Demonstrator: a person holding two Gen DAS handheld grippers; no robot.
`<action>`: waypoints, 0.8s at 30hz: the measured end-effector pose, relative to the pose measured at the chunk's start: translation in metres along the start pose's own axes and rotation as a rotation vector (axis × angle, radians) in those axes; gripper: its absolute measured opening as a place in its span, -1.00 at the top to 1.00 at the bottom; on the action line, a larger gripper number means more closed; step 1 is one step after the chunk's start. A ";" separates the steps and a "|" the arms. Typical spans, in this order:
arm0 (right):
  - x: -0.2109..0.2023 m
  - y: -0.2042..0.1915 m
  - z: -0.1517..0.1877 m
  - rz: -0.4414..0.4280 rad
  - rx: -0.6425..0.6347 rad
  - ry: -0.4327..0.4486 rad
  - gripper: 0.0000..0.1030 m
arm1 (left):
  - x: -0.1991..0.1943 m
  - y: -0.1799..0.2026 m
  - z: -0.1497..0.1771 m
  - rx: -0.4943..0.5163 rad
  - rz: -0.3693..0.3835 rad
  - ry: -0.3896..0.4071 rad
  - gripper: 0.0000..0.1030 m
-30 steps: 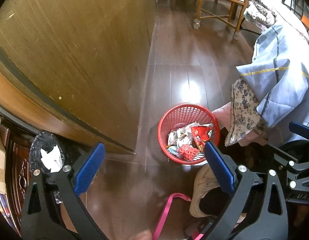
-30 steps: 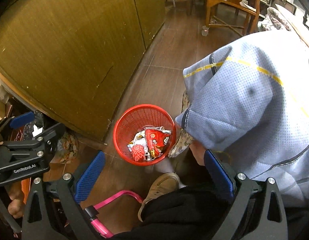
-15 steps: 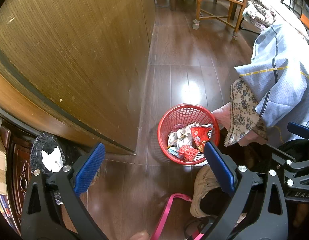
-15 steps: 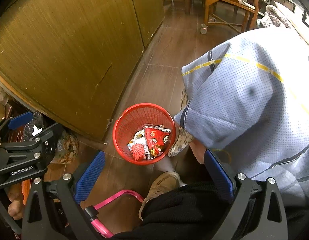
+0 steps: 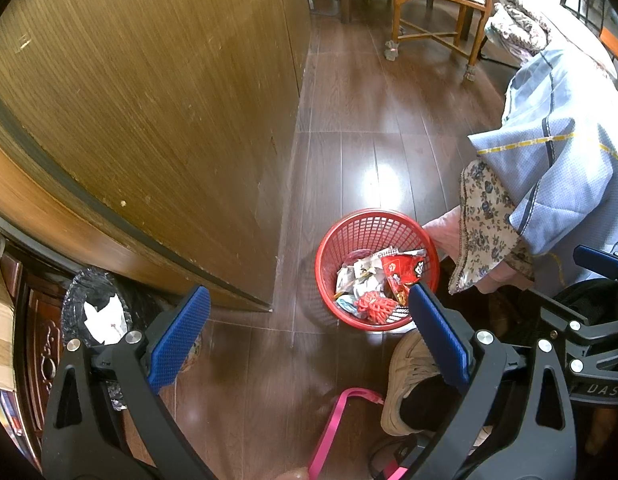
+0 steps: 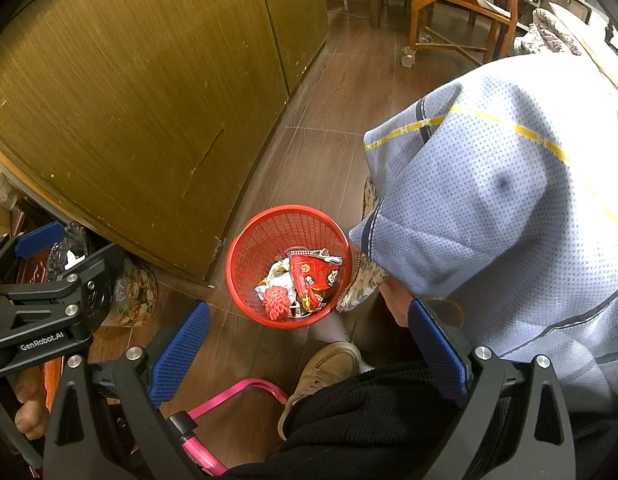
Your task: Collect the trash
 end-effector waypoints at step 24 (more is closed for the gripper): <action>0.001 0.000 0.000 -0.001 0.000 -0.001 -0.88 | -0.004 0.001 -0.001 0.013 -0.005 0.016 -0.85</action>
Point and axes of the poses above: each gripper's, at about its wrist camera, not at the fingertips, and x roughly the way its jaws point, y to its right, z to its underside, the point moved 1 cm from there along x, roughly the way its jaws point, and after that the axes turned 11 degrees about z, right-handed, at the moved point
